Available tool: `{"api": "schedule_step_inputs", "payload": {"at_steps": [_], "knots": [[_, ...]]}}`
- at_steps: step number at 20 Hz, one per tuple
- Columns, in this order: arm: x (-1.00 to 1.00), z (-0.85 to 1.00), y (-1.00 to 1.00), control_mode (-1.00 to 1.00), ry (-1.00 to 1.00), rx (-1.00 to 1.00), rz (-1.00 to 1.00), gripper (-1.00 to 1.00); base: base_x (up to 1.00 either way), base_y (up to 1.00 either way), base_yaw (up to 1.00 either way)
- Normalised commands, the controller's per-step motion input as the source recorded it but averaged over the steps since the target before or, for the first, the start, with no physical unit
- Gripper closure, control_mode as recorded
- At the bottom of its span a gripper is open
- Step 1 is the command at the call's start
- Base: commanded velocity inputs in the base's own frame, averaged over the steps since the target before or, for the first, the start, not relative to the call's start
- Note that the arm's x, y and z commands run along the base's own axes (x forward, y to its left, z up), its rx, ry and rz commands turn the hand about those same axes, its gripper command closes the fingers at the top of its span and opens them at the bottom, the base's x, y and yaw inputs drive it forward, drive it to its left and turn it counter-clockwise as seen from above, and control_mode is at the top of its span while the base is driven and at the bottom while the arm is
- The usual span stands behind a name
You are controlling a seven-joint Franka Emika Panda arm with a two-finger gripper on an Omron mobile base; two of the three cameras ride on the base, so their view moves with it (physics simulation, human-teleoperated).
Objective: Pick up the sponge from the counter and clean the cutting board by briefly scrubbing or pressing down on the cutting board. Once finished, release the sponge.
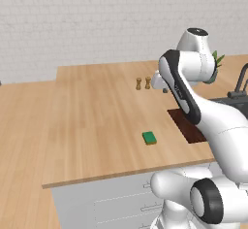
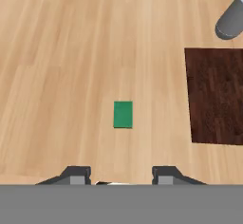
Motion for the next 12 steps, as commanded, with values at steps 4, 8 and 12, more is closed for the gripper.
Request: {"api": "schedule_step_inputs", "payload": {"at_steps": [4, 8, 12], "knots": [[-0.24, -0.01, 0.0, -1.0, 0.0, 0.0, 0.0, -1.0, 0.0, 0.0, 0.0], [-0.46, -0.17, 0.0, -1.0, 0.03, -0.02, 0.0, -1.0, 0.0, 0.0, 0.0], [-0.4, -0.39, 0.0, -1.0, 0.03, -0.02, 0.0, -1.0, 0.0, 0.0, 0.0]]}}
